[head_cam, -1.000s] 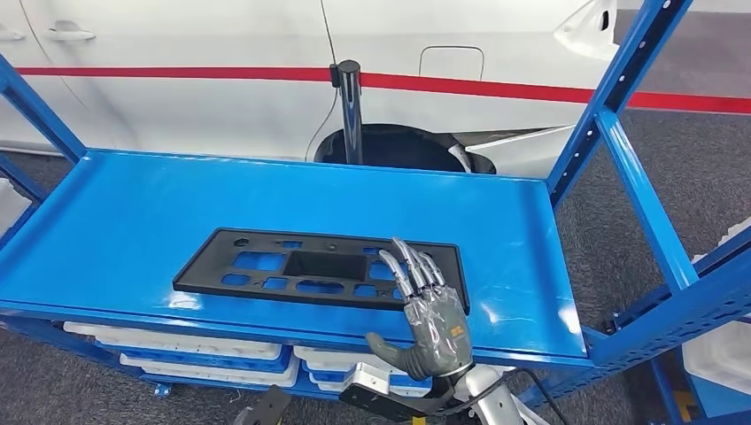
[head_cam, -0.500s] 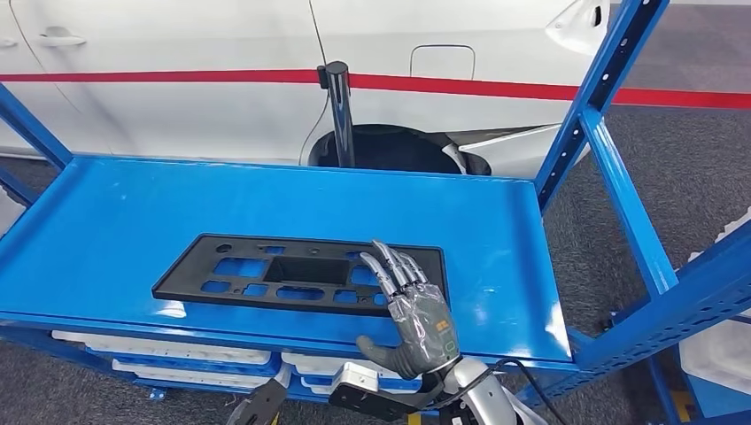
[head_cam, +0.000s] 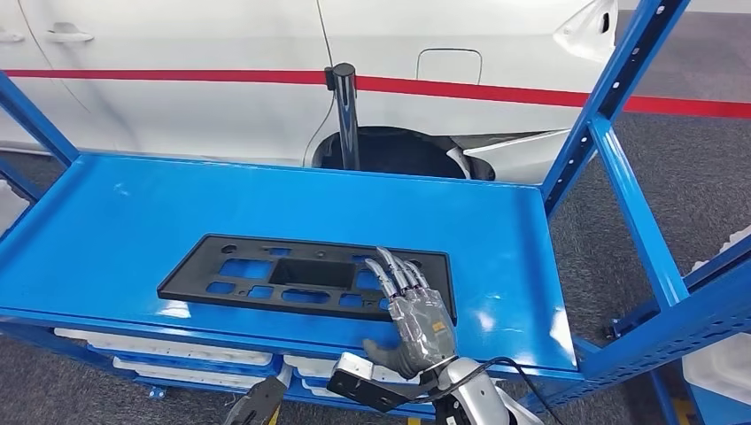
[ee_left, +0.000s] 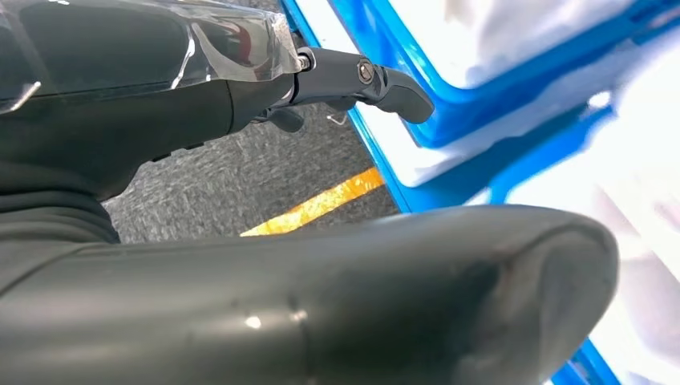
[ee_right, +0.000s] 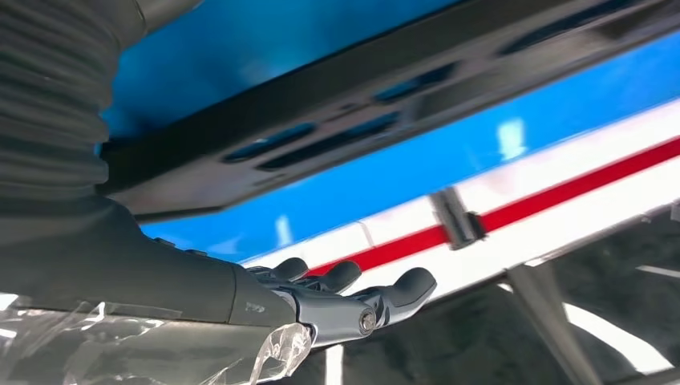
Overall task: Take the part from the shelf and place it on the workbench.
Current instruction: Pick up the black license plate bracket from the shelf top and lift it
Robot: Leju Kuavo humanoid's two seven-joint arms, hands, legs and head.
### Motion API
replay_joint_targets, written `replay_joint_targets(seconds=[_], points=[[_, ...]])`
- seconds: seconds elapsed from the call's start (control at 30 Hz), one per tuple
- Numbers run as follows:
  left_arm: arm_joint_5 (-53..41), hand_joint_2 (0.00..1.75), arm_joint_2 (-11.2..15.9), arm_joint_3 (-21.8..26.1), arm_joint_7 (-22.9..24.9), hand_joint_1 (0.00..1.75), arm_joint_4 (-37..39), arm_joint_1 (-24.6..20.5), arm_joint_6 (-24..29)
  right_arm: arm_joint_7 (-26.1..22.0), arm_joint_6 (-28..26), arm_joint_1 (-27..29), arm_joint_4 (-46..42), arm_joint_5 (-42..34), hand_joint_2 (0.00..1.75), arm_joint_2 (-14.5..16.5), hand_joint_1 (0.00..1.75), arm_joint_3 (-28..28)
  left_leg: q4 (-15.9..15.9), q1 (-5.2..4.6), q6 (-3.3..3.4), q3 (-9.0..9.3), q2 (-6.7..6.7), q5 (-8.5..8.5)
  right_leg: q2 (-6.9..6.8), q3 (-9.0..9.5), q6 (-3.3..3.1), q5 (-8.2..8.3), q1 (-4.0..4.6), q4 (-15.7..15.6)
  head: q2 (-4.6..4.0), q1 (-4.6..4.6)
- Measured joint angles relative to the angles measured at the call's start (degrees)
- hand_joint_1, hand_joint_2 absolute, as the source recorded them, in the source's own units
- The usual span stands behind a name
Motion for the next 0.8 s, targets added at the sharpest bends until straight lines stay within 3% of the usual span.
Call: replay_joint_targets(seconds=[0.13,0.17,0.23,0.3,0.33,0.37,0.43,0.5,0.57,0.63,0.7,0.77,0.8], points=[[1.07,0.00,0.14,-1.23,0.02,0.00,-0.07,-0.01,0.21,1.43,-0.09,-0.18,1.41,0.10,1.75,-0.19,0.00,-0.14,0.70,0.29,-1.14,-0.39,0.04,-0.70,0.12,0.06,-1.75,0.04,0.29,-0.53,0.00,-0.08],[1.30,0.00,0.18,-1.52,0.03,0.00,-0.10,-0.01,0.24,1.69,-0.07,-0.26,1.71,0.09,1.75,-0.23,0.00,-0.22,2.51,0.37,-1.39,-1.20,0.06,-1.84,0.07,0.09,-2.15,0.12,0.22,-0.62,0.00,-0.11],[1.79,0.00,0.28,-2.10,0.14,0.00,-0.17,0.01,0.30,2.38,-0.07,-0.36,2.39,0.15,1.75,-0.29,0.00,-0.36,9.87,0.41,-1.73,-4.52,0.08,-5.55,0.02,0.10,-2.62,0.13,0.22,-0.66,0.00,-0.21],[2.24,0.00,0.38,-2.75,0.33,0.00,-0.20,0.09,0.33,2.98,-0.19,-0.36,3.15,0.33,1.75,-0.32,0.84,-0.39,17.36,0.39,-1.84,-8.14,0.07,-8.20,0.04,0.10,-2.77,0.09,0.39,-0.65,0.00,-0.23],[2.42,0.00,0.40,-3.04,0.43,0.00,-0.20,0.13,0.34,3.23,-0.32,-0.35,3.50,0.45,1.75,-0.32,1.27,-0.39,18.30,0.36,-1.73,-8.71,0.08,-7.99,0.08,0.14,-2.79,0.07,0.49,-0.64,0.00,-0.23],[2.55,0.00,0.44,-3.30,0.49,0.00,-0.21,0.15,0.34,3.44,-0.50,-0.35,3.80,0.58,1.75,-0.32,1.71,-0.40,16.70,0.32,-1.54,-8.06,0.07,-6.70,0.12,0.21,-2.79,0.05,0.56,-0.64,0.00,-0.23],[2.70,0.00,0.56,-3.88,0.58,0.00,-0.29,0.11,0.37,3.73,-0.84,-0.40,4.23,0.75,1.75,-0.32,1.75,-0.44,8.30,0.10,-0.86,-4.20,0.07,-2.67,0.21,0.39,-2.75,0.00,0.66,-0.64,0.00,-0.23],[2.77,0.00,0.72,-4.42,0.54,0.00,-0.37,0.01,0.37,3.80,-1.08,-0.47,4.56,0.90,1.75,-0.32,1.75,-0.48,1.71,-0.34,-0.27,-1.21,0.14,-0.42,0.26,0.40,-2.48,-0.11,0.87,-0.60,0.00,-0.23],[2.92,0.00,0.80,-4.80,0.45,0.00,-0.39,0.05,0.35,3.81,-1.25,-0.53,4.80,1.05,1.75,-0.33,1.75,-0.52,0.37,-0.71,-0.03,-0.71,0.19,-0.25,0.26,0.39,-2.00,-0.13,0.96,-0.69,0.00,-0.22],[3.18,0.00,0.84,-5.15,0.37,0.00,-0.44,0.10,0.35,3.80,-1.42,-0.66,4.92,1.11,1.75,-0.37,1.75,-0.65,-0.01,-0.47,0.43,-0.36,0.26,0.05,0.21,0.35,-1.40,-0.49,0.88,-0.39,0.00,-0.20],[3.41,0.00,0.86,-5.51,0.32,0.00,-0.51,0.01,0.30,3.75,-1.63,-0.77,5.06,1.13,1.75,-0.40,1.75,-0.86,-0.43,-0.13,0.99,0.07,0.34,0.40,0.13,-1.24,-0.90,-2.97,0.83,3.54,0.00,-0.13],[3.51,0.00,0.86,-5.80,0.30,0.00,-0.52,0.02,0.23,3.67,-1.87,-0.77,5.27,1.18,1.75,-0.43,1.75,-1.01,-0.44,-0.12,1.21,0.11,0.36,0.43,0.09,-4.93,-0.54,-6.89,0.71,11.70,0.00,-0.07],[3.53,0.00,0.86,-5.88,0.30,0.00,-0.52,0.06,0.20,3.63,-1.96,-0.77,5.37,1.22,1.75,-0.43,1.75,-1.04,-0.43,-0.12,1.22,0.11,0.36,0.42,0.07,-6.62,-0.39,-8.07,0.63,15.18,0.01,-0.06]])
